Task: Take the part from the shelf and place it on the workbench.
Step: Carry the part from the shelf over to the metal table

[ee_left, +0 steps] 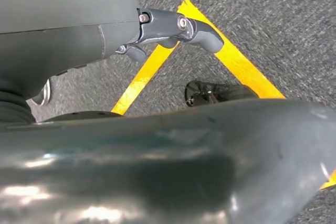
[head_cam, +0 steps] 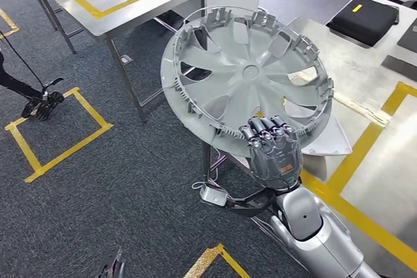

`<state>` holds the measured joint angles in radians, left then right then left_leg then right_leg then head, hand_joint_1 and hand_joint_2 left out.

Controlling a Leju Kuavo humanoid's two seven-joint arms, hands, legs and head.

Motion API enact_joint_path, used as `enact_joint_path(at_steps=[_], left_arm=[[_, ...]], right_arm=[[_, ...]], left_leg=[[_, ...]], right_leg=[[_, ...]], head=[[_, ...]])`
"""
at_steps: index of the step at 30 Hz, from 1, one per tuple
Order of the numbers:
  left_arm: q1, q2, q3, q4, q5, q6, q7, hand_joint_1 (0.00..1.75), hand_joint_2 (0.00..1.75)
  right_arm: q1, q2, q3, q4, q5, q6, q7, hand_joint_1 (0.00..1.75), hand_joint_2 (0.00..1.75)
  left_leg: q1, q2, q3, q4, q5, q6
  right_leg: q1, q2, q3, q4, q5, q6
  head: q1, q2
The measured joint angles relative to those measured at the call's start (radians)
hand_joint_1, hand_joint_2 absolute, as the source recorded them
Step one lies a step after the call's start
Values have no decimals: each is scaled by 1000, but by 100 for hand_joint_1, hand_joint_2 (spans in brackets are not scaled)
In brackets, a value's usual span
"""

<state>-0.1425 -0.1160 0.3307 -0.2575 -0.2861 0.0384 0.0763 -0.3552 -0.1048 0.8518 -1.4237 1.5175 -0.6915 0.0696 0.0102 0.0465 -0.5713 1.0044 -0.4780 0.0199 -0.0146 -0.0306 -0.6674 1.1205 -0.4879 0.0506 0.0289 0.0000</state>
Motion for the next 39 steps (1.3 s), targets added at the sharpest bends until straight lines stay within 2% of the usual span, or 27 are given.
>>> enact_joint_path(at_steps=[1,3,5,6,8,10,11,12,13,14,16,17,18,20,22,24,26,27,28,29,30,32,33,35,36,38,39], left_arm=[[0,0,0,0,0,0,0,0,0],[-1,1,0,0,0,0,0,0,0],[-1,1,0,0,-1,0,0,0,0],[-2,1,0,0,-1,0,0,0,0],[-2,2,0,0,-1,0,0,0,0],[1,2,0,0,-1,0,0,0,0],[2,2,0,0,-1,1,0,0,0],[3,2,0,0,-1,1,0,0,0],[4,2,0,0,-1,1,0,0,0],[3,2,0,0,-1,1,0,0,0],[2,4,0,0,-1,2,0,0,0],[3,6,0,0,-3,3,0,0,0],[3,7,0,0,-5,4,0,0,0],[1,7,0,0,-9,6,0,0,0],[-2,7,-1,0,-10,6,-1,0,0],[-2,8,-1,0,-11,5,-1,0,0],[0,8,-1,0,-12,4,-2,0,0],[1,8,-1,0,-12,4,-2,0,0],[1,8,-1,0,-12,4,-2,0,0],[0,8,-1,0,-12,3,-2,0,0],[0,7,-1,0,-12,3,-2,0,0],[-2,8,-1,0,-12,3,-2,0,0],[-2,8,-1,0,-12,2,-2,0,0],[-1,9,-1,0,-12,2,-2,0,0],[-2,9,-1,0,-12,2,-2,0,0],[-2,9,-1,0,-13,2,-2,0,0],[-2,9,-1,0,-13,2,-1,0,0]], right_arm=[[-1,0,0,0,0,0,0,175,175],[-2,1,0,0,0,0,0,175,175],[-3,1,0,1,0,0,1,175,175],[-3,1,0,1,0,0,1,175,175],[-5,2,0,1,0,0,2,175,175],[-5,3,0,2,0,0,2,175,175],[-5,3,1,3,0,0,2,175,175],[-4,3,1,3,0,0,2,175,175],[-3,3,1,3,0,0,2,175,175],[-3,3,1,3,0,0,2,175,175],[-4,4,1,3,0,0,2,175,175],[-5,4,1,2,0,0,2,175,175],[-5,4,1,2,0,0,2,175,175],[-5,5,1,2,0,0,2,175,175],[-4,5,1,2,0,0,2,175,175],[-4,5,2,2,0,0,1,175,175],[-2,5,3,2,0,0,0,175,175],[-2,5,4,3,0,0,1,175,175],[-2,4,4,3,0,0,1,175,175],[-2,4,4,3,0,0,1,175,175],[-3,4,4,3,0,0,1,175,175],[-4,4,5,2,0,0,1,175,175],[-4,5,5,2,0,0,1,175,175],[-3,5,5,2,0,0,2,175,175],[-3,5,5,2,0,0,3,175,175],[-4,5,5,2,0,0,4,175,175],[-4,5,5,2,0,0,3,175,175]], left_leg=[[-3,6,0,3,-3,-5],[-11,20,0,8,-5,-13],[-10,32,2,10,-9,-20],[-8,25,0,19,-20,-24],[-4,-7,-28,90,-69,-30],[-3,-31,-87,229,-132,-32],[-3,-35,-112,282,-147,-31],[-4,-37,-123,302,-142,-28],[-4,-39,-115,279,-116,-24],[-5,-47,-91,222,-77,-17],[-4,-93,-38,95,-12,-1],[-6,-113,-22,54,2,6],[-7,-125,-16,36,3,10],[-7,-111,-11,17,2,12],[-1,-90,-4,-3,8,13],[1,-68,0,-11,12,15],[1,-45,0,-10,12,16],[1,-33,0,-10,11,15],[1,-23,0,-10,10,14],[1,-13,1,-9,9,11],[0,-6,3,-8,6,7],[-6,7,2,-1,1,-3],[-9,12,2,2,0,-8],[-11,26,3,4,-1,-16],[-9,25,2,8,-7,-20],[-4,1,-18,61,-47,-28],[-3,-17,-42,118,-80,-30]], right_leg=[[2,-15,31,-55,15,-5],[8,-28,55,-98,16,-17],[6,-10,52,-98,19,-30],[5,-1,52,-99,20,-36],[2,16,53,-101,24,-48],[4,36,53,-101,24,-55],[6,48,54,-100,25,-55],[7,60,54,-100,25,-56],[9,71,56,-100,25,-56],[10,83,58,-100,25,-56],[10,102,57,-99,26,-53],[7,111,53,-98,28,-49],[3,120,47,-98,31,-44],[-1,135,36,-100,37,-31],[2,108,18,-80,22,-21],[3,59,-30,15,-30,-12],[-1,39,-86,137,-76,-3],[-3,36,-97,163,-78,1],[-5,33,-89,149,-62,3],[-6,27,-59,97,-33,4],[-6,9,-20,24,-6,4],[0,-23,44,-86,22,-4],[3,-31,55,-106,22,-10],[5,-15,54,-104,23,-23],[4,-7,54,-105,25,-28],[2,9,54,-108,29,-41],[1,18,54,-108,30,-47]], head=[[0,0],[-1,0],[-1,0],[-2,0],[-6,0],[-8,0],[-9,0],[-9,0],[-8,0],[-9,0],[-7,0],[-8,0],[-9,0],[-13,0],[-10,0],[-5,0],[-2,0],[-2,0],[-2,0],[-2,0],[-2,0],[-1,0],[-1,0],[-1,0],[-1,0],[-4,0],[-6,0]])
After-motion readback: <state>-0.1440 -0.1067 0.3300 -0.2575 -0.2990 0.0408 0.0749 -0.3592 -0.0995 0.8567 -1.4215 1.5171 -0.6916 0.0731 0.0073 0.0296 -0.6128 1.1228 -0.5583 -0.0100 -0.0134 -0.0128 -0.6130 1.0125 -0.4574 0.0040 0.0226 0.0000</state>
